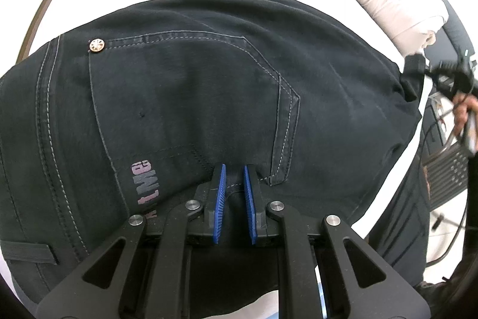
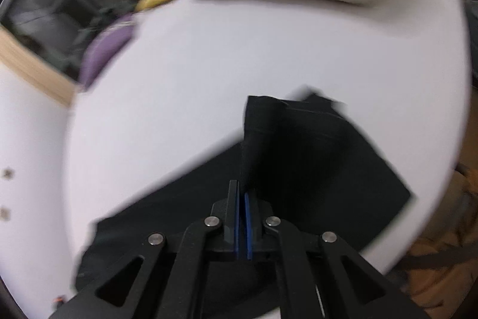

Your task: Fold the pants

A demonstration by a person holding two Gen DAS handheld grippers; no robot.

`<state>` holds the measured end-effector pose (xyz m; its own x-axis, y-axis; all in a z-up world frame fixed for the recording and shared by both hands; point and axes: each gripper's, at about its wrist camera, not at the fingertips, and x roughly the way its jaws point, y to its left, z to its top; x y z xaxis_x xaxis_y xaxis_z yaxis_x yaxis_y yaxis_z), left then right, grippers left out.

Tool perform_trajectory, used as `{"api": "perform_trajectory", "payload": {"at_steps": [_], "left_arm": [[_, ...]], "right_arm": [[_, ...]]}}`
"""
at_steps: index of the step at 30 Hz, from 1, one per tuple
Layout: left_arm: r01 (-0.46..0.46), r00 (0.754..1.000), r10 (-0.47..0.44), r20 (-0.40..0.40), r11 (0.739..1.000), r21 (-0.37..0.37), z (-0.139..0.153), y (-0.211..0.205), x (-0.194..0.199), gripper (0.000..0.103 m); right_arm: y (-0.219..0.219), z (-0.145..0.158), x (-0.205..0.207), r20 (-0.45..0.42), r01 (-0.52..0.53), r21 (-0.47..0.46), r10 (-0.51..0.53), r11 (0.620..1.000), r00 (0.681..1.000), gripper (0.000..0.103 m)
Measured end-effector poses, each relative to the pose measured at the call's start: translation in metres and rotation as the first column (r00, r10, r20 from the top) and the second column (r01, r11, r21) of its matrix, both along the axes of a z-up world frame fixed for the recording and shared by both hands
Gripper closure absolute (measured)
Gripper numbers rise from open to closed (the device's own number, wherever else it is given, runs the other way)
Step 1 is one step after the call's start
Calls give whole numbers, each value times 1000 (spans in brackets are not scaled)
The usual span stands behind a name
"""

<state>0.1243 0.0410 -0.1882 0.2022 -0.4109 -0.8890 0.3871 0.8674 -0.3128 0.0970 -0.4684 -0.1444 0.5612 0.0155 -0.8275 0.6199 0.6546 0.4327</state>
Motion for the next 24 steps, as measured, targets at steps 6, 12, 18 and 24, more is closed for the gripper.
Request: {"api": "perform_trajectory", "payload": {"at_steps": [6, 12, 18, 24], "left_arm": [[-3, 1000, 3, -7, 1000, -8, -1, 7, 2, 90], [-7, 1000, 7, -8, 1000, -18, 0, 17, 7, 90], [11, 1000, -11, -11, 1000, 13, 4, 10, 13, 90], [19, 1000, -19, -9, 998, 51, 7, 3, 16, 90]], "right_arm": [[11, 125, 47, 355, -142, 0, 133, 990, 925, 99], [-40, 89, -6, 396, 48, 124, -94, 991, 913, 100], [-76, -63, -109, 157, 372, 325, -438, 869, 885, 100], [-84, -109, -149, 115, 460, 366, -529, 809, 840, 100]]}}
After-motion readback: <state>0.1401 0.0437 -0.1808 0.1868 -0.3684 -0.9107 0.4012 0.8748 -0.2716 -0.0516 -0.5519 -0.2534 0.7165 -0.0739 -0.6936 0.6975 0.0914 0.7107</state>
